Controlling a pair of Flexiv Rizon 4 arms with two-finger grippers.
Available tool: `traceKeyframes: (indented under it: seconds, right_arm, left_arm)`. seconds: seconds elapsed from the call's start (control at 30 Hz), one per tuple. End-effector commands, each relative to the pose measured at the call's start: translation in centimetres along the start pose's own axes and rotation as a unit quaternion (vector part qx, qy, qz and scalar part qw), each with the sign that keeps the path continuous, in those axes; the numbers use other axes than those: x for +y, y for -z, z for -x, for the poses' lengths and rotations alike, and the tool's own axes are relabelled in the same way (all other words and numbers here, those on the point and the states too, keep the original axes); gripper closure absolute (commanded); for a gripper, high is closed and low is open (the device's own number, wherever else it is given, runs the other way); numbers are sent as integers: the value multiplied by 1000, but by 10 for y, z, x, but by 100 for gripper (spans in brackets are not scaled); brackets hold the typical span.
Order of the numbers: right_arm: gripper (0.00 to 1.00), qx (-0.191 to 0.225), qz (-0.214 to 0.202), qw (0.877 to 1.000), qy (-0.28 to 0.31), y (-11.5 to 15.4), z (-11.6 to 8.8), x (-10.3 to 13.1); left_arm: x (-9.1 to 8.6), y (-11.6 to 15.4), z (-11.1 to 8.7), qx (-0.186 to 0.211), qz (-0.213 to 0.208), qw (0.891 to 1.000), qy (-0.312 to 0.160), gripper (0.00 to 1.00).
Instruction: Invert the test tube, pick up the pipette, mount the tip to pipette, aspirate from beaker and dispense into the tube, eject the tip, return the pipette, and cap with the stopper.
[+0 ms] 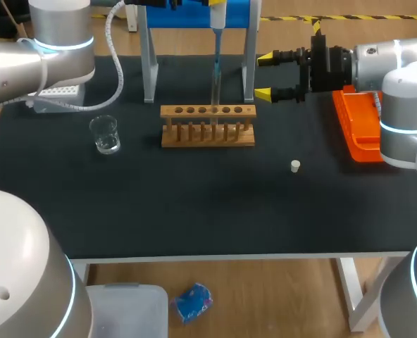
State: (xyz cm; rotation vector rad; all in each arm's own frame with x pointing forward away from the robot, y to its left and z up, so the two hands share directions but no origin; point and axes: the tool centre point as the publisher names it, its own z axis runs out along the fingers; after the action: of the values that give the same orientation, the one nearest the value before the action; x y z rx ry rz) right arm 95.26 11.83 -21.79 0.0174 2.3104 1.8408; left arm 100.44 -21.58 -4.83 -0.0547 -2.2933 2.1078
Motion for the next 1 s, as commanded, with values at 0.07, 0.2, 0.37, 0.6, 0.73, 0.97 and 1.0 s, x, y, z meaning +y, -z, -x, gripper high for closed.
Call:
traceKeyframes:
  seconds: [0.07, 0.2, 0.37, 0.6, 0.73, 0.97, 1.0]
  right_arm:
    - [0, -1, -1, 1000, 0, 0, -1, 0]
    - [0, -1, -1, 1000, 0, 0, -1, 0]
    - [0, -1, -1, 1000, 0, 0, -1, 0]
    - [0, -1, -1, 1000, 0, 0, -1, 0]
    - [0, -1, -1, 1000, 0, 0, -1, 0]
    - [0, -1, -1, 1000, 0, 0, -1, 0]
    - [0, -1, -1, 1000, 0, 0, -1, 0]
  left_arm:
    - [1, -2, 4, 7, -2, 1000, -2, 100]
    - [2, -3, 4, 7, -2, 1000, -3, 100]
    - [4, -3, 4, 8, -3, 1000, -3, 100]
    - [7, -2, 2, 8, -2, 1000, -2, 100]
    - [8, -1, 2, 7, -1, 1000, -1, 100]
    - [12, -4, 3, 10, -2, 1000, -1, 100]
    - [13, -5, 3, 11, -2, 1000, -1, 100]
